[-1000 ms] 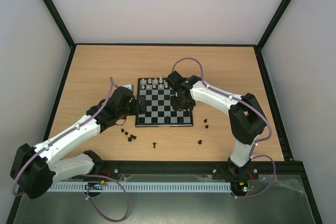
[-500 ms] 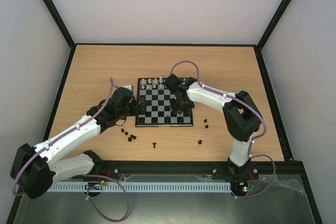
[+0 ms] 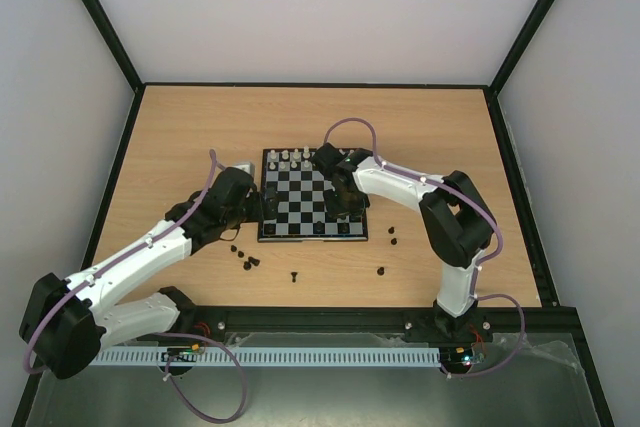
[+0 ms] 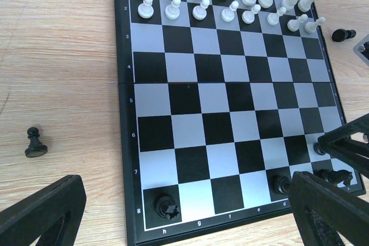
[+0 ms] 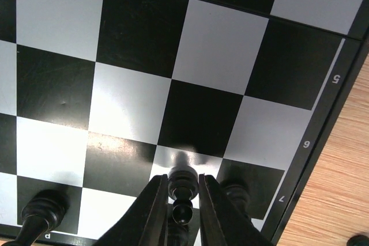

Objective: Set up the chess pieces on the board
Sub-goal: Place the chess piece on the chessboard, then pick up the chess piece at the center of the board.

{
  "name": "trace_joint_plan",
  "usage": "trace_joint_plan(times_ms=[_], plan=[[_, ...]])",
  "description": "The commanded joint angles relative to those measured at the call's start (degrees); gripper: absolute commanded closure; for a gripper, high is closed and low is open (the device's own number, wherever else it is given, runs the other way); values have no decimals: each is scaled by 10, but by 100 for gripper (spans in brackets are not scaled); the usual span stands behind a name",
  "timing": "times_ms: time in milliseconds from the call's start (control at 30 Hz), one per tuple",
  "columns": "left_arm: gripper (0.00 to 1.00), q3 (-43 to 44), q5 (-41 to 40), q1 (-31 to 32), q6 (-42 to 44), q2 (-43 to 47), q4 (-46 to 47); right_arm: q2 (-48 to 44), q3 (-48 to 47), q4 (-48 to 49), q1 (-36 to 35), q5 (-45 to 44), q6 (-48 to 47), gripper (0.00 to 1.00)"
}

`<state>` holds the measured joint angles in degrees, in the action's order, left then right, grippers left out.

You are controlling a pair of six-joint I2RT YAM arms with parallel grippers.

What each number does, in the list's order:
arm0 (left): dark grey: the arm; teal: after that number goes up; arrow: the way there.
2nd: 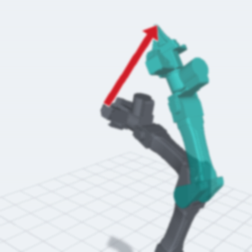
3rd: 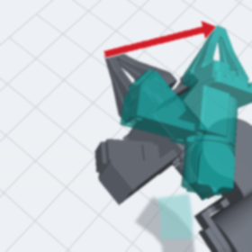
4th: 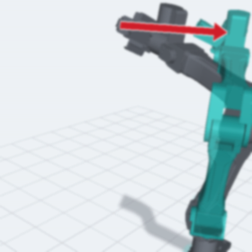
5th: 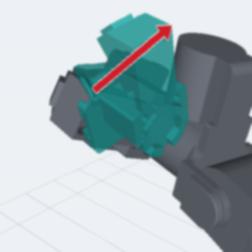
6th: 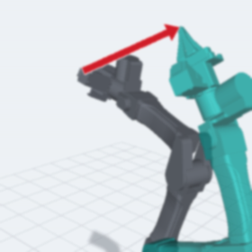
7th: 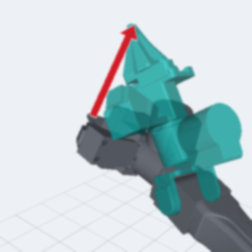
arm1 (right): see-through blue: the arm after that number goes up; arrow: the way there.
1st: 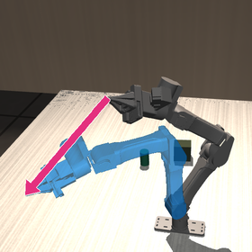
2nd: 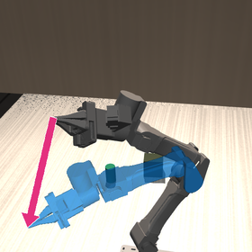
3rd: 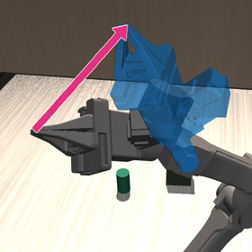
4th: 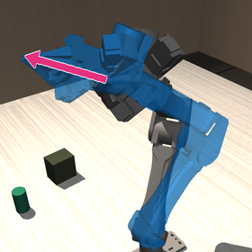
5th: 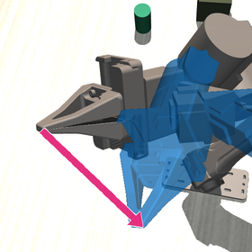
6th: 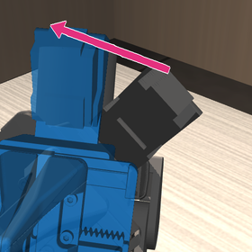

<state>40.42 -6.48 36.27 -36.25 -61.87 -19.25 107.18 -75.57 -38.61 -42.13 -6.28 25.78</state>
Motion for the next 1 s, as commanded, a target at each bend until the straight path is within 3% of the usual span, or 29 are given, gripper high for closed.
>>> trace_joint_plan(times_ms=[0, 233, 367, 500, 733, 967], plan=[[1, -3, -6, -6, 1, 5, -3, 0, 5, -14, -4, -4, -2, 82], [1, -1, -5, -6, 1, 7, -3, -41, -2, -24, -4, -23, -3, 63], [1, 1, -5, -6, 3, 9, -4, -133, 42, -6, -1, -21, 8, 52], [1, 2, -1, -6, 5, 10, -2, -219, 113, -12, 28, -46, 32, 47], [1, -1, 17, -7, 13, 0, 12, -256, 228, 13, 111, -6, 48, 47], [0, -2, 33, -7, 19, -8, 21, -205, 240, 13, 122, -35, 57, 51]])
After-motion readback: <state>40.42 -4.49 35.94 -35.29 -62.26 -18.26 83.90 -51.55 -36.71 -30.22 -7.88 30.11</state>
